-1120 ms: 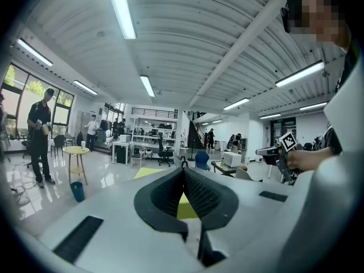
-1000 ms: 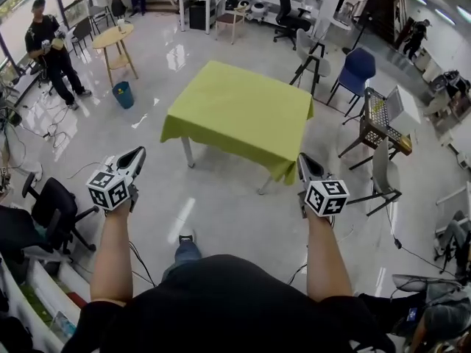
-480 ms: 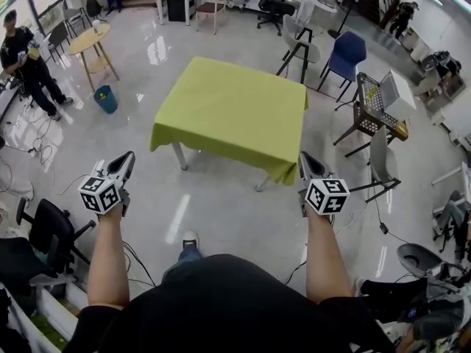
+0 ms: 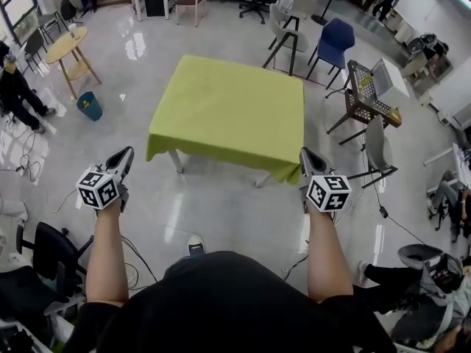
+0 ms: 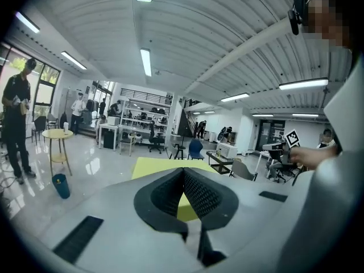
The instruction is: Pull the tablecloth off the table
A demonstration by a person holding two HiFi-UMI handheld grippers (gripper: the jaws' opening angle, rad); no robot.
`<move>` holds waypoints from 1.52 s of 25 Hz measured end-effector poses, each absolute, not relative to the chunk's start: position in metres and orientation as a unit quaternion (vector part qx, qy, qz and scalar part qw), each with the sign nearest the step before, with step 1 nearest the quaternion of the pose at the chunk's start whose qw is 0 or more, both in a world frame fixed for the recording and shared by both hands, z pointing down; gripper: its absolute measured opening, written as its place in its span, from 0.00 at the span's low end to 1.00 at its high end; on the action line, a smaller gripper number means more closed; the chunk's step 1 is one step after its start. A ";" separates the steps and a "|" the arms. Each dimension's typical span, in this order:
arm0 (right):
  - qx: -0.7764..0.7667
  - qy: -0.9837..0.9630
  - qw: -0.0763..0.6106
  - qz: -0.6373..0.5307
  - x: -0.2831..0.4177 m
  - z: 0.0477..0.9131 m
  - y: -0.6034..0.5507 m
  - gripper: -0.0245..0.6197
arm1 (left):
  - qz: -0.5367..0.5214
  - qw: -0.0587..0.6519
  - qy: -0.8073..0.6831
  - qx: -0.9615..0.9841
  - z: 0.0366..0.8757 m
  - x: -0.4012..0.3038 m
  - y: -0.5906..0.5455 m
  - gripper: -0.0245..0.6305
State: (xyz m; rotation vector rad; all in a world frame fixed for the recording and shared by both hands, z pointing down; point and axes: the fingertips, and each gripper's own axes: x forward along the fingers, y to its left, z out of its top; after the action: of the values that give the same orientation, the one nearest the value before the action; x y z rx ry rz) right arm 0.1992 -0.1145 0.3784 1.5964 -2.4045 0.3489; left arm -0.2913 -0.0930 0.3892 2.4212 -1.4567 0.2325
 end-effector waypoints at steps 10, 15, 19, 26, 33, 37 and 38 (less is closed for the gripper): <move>0.592 -0.789 0.104 0.126 0.149 0.375 -0.128 0.06 | 0.096 0.153 -0.459 0.870 0.395 -0.355 -0.151 0.07; 0.610 -0.775 0.102 0.132 0.132 0.384 -0.122 0.06 | 0.093 0.156 -0.443 0.878 0.403 -0.374 -0.166 0.07; 0.618 -0.767 0.104 0.135 0.128 0.387 -0.125 0.06 | 0.092 0.163 -0.430 0.883 0.409 -0.375 -0.182 0.07; 0.633 -0.754 0.107 0.141 0.140 0.397 -0.127 0.06 | 0.099 0.176 -0.415 0.887 0.427 -0.367 -0.197 0.07; 0.631 -0.754 0.101 0.153 0.160 0.415 -0.169 0.06 | 0.114 0.184 -0.409 0.886 0.440 -0.349 -0.231 0.07; 0.626 -0.758 0.096 0.158 0.182 0.422 -0.203 0.06 | 0.128 0.188 -0.412 0.882 0.441 -0.336 -0.256 0.07; 0.625 -0.758 0.095 0.158 0.189 0.424 -0.213 0.06 | 0.130 0.188 -0.414 0.881 0.442 -0.332 -0.264 0.07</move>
State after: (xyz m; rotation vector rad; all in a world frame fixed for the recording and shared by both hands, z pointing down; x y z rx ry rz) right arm 0.1888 -0.2128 0.4241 1.8542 -2.2490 0.4684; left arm -0.3322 -0.2637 0.4422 2.4782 -1.1642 0.3656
